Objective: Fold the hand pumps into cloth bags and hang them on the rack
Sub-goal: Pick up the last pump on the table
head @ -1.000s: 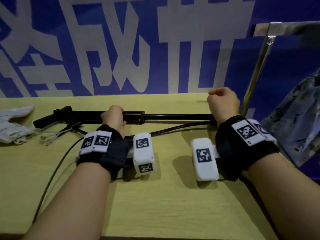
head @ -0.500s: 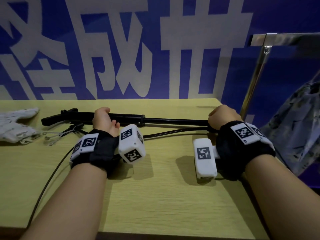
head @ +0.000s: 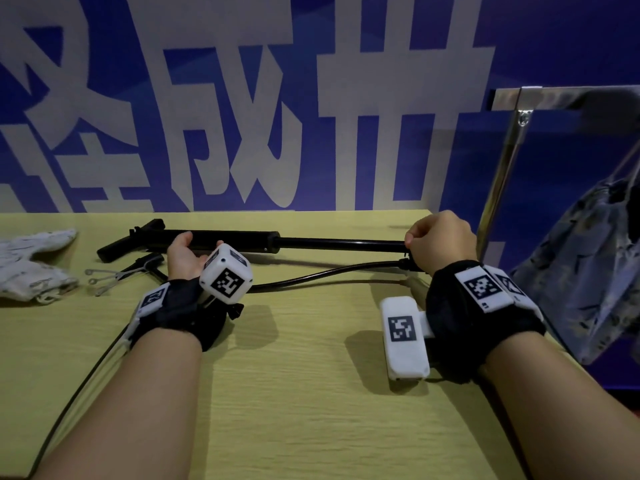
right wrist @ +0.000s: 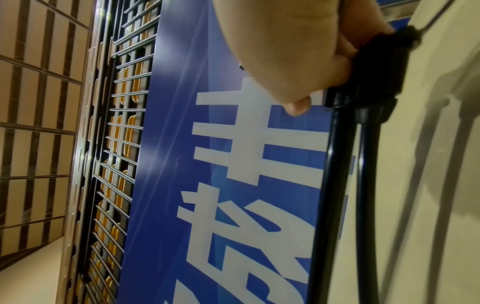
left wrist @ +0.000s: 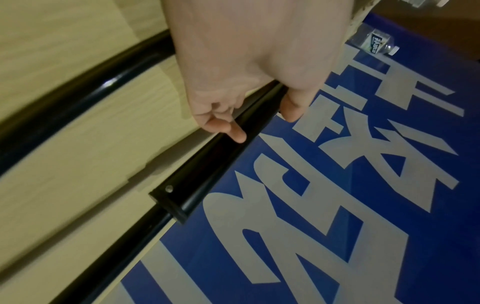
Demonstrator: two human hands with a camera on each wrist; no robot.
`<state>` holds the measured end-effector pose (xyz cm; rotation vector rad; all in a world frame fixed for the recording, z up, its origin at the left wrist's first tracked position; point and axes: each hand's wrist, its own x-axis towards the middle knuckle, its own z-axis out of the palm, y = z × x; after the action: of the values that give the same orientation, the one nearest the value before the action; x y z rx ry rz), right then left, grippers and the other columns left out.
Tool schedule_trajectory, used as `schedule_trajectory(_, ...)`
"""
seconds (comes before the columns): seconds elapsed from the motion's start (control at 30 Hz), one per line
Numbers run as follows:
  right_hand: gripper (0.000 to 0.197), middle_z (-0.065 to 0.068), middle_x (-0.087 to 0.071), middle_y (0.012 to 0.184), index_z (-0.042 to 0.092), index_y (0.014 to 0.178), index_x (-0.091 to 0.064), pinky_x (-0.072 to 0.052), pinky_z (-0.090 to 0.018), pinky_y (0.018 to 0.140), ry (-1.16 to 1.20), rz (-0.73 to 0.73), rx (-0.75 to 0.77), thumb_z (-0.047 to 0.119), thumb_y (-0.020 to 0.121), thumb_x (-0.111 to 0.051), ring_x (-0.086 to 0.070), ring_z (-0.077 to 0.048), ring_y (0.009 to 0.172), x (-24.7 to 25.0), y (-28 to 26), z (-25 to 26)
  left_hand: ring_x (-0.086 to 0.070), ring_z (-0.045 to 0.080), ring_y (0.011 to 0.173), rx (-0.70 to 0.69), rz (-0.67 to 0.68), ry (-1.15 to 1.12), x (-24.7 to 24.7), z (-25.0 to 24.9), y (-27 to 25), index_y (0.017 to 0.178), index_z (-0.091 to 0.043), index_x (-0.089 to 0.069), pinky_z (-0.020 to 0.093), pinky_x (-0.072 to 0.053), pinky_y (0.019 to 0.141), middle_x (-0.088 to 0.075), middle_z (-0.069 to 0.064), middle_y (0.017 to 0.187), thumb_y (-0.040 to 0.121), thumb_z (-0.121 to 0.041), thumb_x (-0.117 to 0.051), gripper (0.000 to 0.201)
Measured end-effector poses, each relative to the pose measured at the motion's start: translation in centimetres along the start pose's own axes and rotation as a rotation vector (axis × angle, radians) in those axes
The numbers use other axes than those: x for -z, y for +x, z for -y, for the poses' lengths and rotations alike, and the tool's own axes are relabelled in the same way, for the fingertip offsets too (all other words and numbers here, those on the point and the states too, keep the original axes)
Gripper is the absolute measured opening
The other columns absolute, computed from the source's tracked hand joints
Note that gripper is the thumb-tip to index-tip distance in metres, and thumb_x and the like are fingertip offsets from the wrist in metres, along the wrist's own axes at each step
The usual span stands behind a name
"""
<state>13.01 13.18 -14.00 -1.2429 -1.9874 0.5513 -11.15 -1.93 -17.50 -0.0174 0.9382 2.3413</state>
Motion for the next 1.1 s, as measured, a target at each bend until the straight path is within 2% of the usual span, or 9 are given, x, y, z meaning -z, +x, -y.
schedule_trajectory(0.1, 0.021, -0.007, -0.066, 0.086, 0.017, 0.071, -0.063, -0.047, -0.029, 0.071, 0.031, -0.069, 0.066, 0.008, 0.089, -0.054, -0.060, -0.023, 0.083, 0.2, 0.1, 0.2, -0.054, 0.012, 0.070, 0.010, -0.020, -0.013, 0.5, -0.4, 1.3, 0.124, -0.012, -0.033, 0.023, -0.047, 0.054, -0.046, 0.006, 0.110, 0.091, -0.043, -0.053, 0.049)
schedule_trajectory(0.2, 0.030, -0.006, -0.065, 0.081, 0.020, 0.066, -0.058, -0.055, -0.040, 0.077, 0.138, -0.194, 0.105, -0.002, 0.082, -0.048, -0.062, -0.028, 0.081, 0.5, 0.1, 0.4, -0.046, 0.008, 0.062, -0.003, 0.079, 0.024, 0.1, -0.6, 1.7, 0.096, -0.011, -0.046, 0.017, -0.048, 0.050, -0.049, 0.001, 0.087, 0.092, -0.036, -0.054, 0.026)
schedule_trajectory(0.27, 0.031, -0.001, -0.063, 0.081, 0.021, 0.069, -0.057, -0.055, -0.043, 0.079, 0.215, -0.296, 0.124, -0.006, 0.080, -0.045, -0.061, -0.026, 0.082, 0.9, 0.1, 0.5, -0.046, 0.007, 0.061, -0.073, 0.102, 0.046, -0.6, -0.8, 1.3, 0.084, -0.011, -0.050, 0.016, -0.049, 0.050, -0.051, 0.000, 0.082, 0.093, -0.030, -0.055, 0.021)
schedule_trajectory(0.43, 0.024, 0.008, -0.053, 0.098, 0.017, 0.109, -0.056, -0.044, -0.016, 0.075, 0.438, -0.431, 0.090, 0.002, 0.091, -0.050, -0.054, -0.008, 0.088, 1.9, 0.0, 0.2, -0.050, 0.007, 0.058, -0.212, 0.079, 0.061, -2.2, -0.8, -0.4, 0.082, -0.011, -0.052, 0.016, -0.052, 0.055, -0.055, 0.001, 0.078, 0.090, -0.024, -0.058, 0.017)
schedule_trajectory(0.6, 0.027, 0.009, -0.058, 0.108, 0.023, 0.119, -0.051, -0.040, -0.016, 0.077, 0.523, -0.526, 0.035, 0.012, 0.094, -0.047, -0.054, -0.007, 0.095, 2.5, 0.0, 0.4, -0.054, 0.006, 0.055, -0.291, 0.144, 0.050, -4.3, -0.4, -2.9, 0.081, -0.012, -0.054, 0.019, -0.055, 0.063, -0.061, -0.006, 0.050, 0.092, -0.022, -0.055, 0.015)
schedule_trajectory(0.73, 0.051, 0.000, -0.048, 0.138, 0.020, 0.140, -0.035, -0.038, -0.017, 0.093, 0.657, -0.509, -0.006, 0.008, 0.092, -0.046, -0.047, -0.013, 0.124, 2.7, 0.2, 0.1, -0.058, 0.005, 0.053, -0.330, 0.239, 0.069, -5.6, -0.1, -4.8, 0.082, -0.014, -0.056, 0.020, -0.056, 0.065, -0.063, -0.005, 0.058, 0.092, -0.022, -0.056, 0.013)
schedule_trajectory(0.8, 0.057, -0.002, -0.045, 0.142, 0.019, 0.143, -0.033, -0.035, -0.018, 0.100, 0.687, -0.528, 0.001, 0.002, 0.090, -0.045, -0.043, -0.014, 0.129, 2.8, 0.4, -0.4, -0.059, 0.005, 0.054, -0.320, 0.259, 0.097, -5.7, 0.2, -5.3, 0.083, -0.015, -0.057, 0.019, -0.056, 0.064, -0.063, -0.004, 0.062, 0.091, -0.022, -0.057, 0.011)
schedule_trajectory(0.97, 0.055, -0.003, -0.051, 0.134, 0.017, 0.136, -0.043, -0.030, -0.007, 0.092, 0.632, -0.636, 0.053, -0.005, 0.086, -0.045, -0.047, -0.015, 0.124, 3.4, 0.9, -1.2, -0.059, 0.006, 0.046, -0.238, 0.236, 0.087, -5.8, 1.3, -5.6, 0.081, -0.012, -0.054, 0.020, -0.056, 0.059, -0.062, -0.003, 0.051, 0.091, -0.021, -0.056, 0.014)
schedule_trajectory(1.1, 0.051, -0.001, -0.053, 0.132, 0.015, 0.136, -0.045, -0.028, -0.009, 0.090, 0.519, -0.630, 0.052, -0.003, 0.088, -0.048, -0.047, -0.017, 0.122, 3.3, 1.0, -1.5, -0.058, 0.006, 0.043, -0.189, 0.177, 0.102, -5.6, 2.0, -5.0, 0.081, -0.011, -0.052, 0.021, -0.056, 0.055, -0.057, 0.002, 0.068, 0.091, -0.022, -0.057, 0.015)
